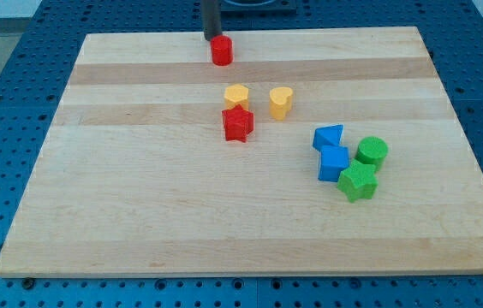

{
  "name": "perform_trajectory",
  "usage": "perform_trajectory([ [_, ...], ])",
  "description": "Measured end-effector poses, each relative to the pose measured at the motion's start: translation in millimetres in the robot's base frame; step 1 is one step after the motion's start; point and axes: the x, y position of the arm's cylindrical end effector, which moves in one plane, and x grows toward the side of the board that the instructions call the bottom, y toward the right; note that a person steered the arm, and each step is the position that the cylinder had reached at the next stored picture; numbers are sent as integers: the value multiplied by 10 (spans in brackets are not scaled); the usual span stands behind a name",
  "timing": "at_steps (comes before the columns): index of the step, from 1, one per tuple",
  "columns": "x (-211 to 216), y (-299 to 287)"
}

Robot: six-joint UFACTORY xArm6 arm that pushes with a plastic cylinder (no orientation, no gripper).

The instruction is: Move the red circle closer to the yellow hexagon

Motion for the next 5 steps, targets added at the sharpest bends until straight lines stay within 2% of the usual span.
perform_trajectory([
  [2, 364, 155],
  [5, 332, 80],
])
